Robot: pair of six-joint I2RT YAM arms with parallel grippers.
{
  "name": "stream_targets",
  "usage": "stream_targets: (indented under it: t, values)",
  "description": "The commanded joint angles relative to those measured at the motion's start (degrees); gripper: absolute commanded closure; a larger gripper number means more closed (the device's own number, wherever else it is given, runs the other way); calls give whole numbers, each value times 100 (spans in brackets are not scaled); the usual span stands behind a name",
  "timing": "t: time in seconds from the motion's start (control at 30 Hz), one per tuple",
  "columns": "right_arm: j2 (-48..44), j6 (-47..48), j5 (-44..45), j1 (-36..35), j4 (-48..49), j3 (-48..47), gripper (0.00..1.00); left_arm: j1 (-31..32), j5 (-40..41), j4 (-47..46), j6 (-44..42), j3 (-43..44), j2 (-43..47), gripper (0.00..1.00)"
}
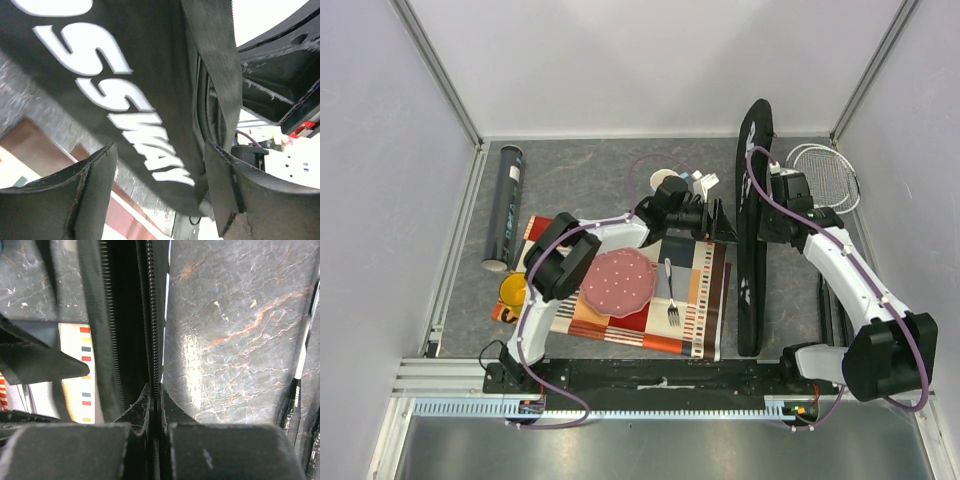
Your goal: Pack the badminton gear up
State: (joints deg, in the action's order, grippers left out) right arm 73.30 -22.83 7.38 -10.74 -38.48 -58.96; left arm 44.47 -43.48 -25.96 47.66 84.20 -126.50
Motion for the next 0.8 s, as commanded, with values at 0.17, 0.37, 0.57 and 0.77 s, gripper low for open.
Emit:
stream_targets:
  t: [0.17, 0.37, 0.57, 0.77]
  values:
    - [-334, -20, 124, 2, 244, -160, 100, 0, 1533, 3305, -1733, 315, 1496, 50]
    - [-439, -187, -149, 2, 455, -37, 100, 325, 1728, 3158, -1567, 823, 1340, 29]
    - [-579, -310, -219, 28, 473, 60, 100, 475, 2571, 3763, -1452, 1834, 592, 39]
    - [-650, -441, -543, 300, 561, 200, 100, 642, 3451, 4608, -1646, 2268, 511, 35]
